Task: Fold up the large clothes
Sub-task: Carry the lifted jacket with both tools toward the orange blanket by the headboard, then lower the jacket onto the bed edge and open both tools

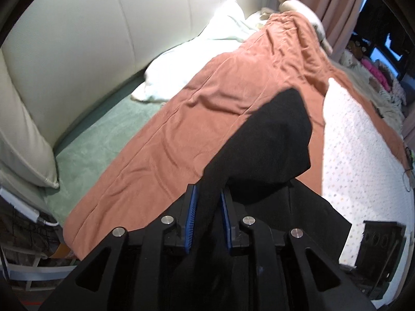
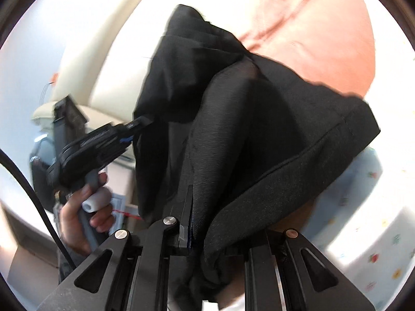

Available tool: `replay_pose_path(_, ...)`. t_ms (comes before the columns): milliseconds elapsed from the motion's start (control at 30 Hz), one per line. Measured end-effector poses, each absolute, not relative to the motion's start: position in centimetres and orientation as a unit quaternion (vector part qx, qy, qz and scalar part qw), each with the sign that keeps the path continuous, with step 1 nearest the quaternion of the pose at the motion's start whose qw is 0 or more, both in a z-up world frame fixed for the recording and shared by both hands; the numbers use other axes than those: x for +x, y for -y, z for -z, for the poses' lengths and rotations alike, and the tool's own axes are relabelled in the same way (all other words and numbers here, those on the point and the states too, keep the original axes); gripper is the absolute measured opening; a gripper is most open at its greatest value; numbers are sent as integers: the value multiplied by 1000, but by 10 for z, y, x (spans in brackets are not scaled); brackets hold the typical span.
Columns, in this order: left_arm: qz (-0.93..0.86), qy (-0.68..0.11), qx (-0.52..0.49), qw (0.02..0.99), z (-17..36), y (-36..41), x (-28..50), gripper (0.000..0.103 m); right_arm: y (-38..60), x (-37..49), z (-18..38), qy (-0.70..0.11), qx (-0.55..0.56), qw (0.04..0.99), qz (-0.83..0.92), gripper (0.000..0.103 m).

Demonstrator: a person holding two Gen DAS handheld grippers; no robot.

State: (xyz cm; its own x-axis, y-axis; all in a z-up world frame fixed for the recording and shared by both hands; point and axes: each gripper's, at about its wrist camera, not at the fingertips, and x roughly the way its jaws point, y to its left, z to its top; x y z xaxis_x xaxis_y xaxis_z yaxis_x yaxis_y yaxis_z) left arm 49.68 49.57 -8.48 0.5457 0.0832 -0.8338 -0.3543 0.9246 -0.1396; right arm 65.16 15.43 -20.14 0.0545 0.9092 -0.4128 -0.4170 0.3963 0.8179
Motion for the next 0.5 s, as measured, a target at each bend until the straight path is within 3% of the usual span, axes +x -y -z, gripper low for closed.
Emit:
replay_pose_path(100, -139, -456, -163, 864, 86, -505, 476, 21, -142, 659, 204, -488, 261, 682, -479, 12)
replay_pose_path(133, -141, -453, -168, 864, 85, -507, 465, 28, -141, 661, 200, -488, 258, 682, -479, 12)
replay_pose_path(167, -142, -450, -172, 864, 86, -511, 458, 43, -141, 661, 195, -486, 246, 689, -478, 12)
replay_pose_path(233, -150, -441, -181, 866, 89, -513, 435, 63, -142, 658, 183, -476, 220, 702, -482, 12)
replay_pose_path(367, -175, -433, -198, 862, 104, -515, 395, 64, -138, 669, 167, -463, 215, 703, -496, 12)
replay_pose_path(500, -178, -422, -241, 856, 126, -517, 360, 64, -137, 685, 185, -485, 232, 690, -486, 12)
